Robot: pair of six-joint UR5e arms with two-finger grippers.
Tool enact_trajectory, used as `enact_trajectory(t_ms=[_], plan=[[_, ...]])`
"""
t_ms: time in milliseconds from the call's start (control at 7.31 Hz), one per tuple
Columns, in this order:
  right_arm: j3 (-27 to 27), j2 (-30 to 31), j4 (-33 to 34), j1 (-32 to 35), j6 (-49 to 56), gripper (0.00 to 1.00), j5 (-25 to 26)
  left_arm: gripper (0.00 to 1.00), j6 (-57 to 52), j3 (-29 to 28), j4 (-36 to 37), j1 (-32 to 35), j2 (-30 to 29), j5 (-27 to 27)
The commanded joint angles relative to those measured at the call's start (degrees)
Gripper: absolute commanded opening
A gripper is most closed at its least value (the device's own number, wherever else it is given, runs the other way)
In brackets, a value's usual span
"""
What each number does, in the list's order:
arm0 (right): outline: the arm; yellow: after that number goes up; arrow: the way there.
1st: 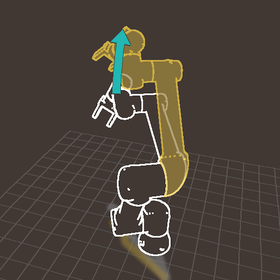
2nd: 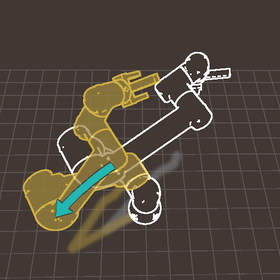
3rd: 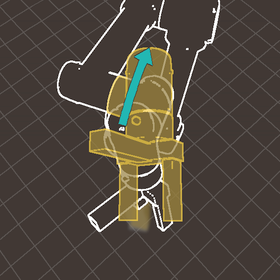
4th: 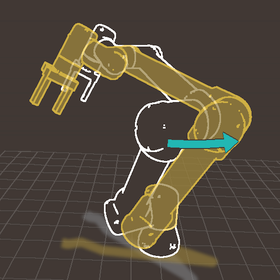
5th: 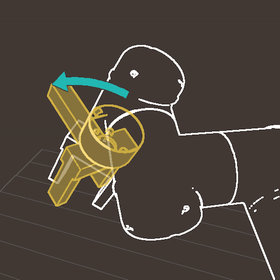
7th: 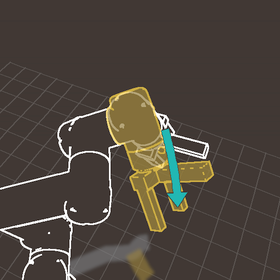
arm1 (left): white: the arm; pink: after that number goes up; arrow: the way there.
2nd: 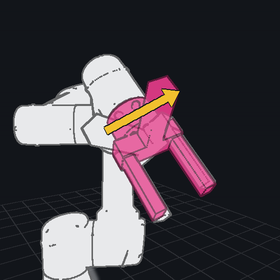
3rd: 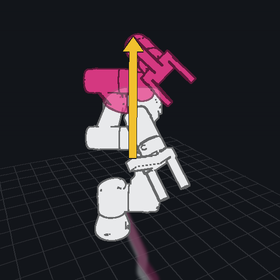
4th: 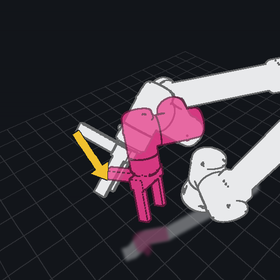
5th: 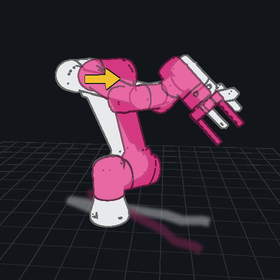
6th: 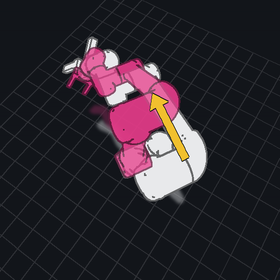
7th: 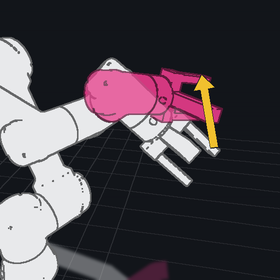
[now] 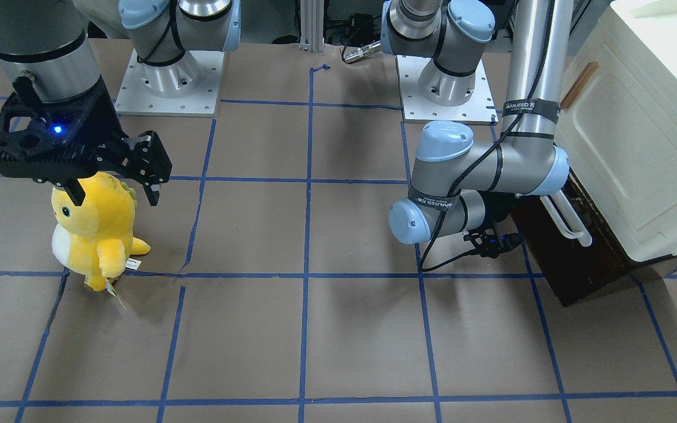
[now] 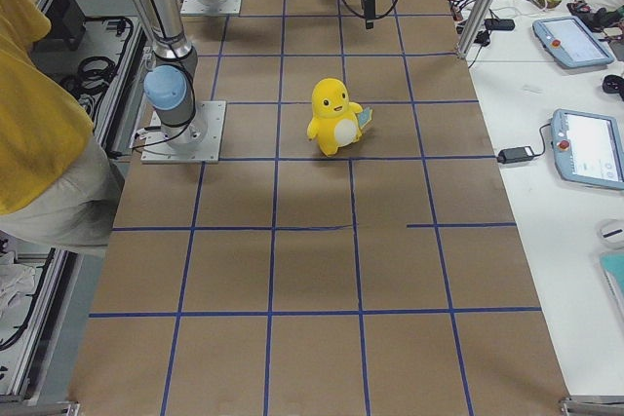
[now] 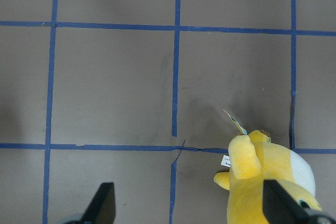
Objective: Pull drawer sideways
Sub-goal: 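Pull the drawer handle with the left gripper, sliding the drawer out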
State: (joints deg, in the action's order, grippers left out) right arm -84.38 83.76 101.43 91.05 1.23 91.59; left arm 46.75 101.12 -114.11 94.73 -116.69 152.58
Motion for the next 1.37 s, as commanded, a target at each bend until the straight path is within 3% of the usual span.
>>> enact_trajectory(t_ms=[0,1232], plan=[[0.0,0.0,0.0,0.0,0.0,1.0,0.1,0.12,0.0,0.0,0.0,1.0,0.0,0.0],[0.0,0.0,0.0,0.0,0.0,1.0,0.0,0.12,0.0,-0.2,0.2,5.9,0.1,-0.6]])
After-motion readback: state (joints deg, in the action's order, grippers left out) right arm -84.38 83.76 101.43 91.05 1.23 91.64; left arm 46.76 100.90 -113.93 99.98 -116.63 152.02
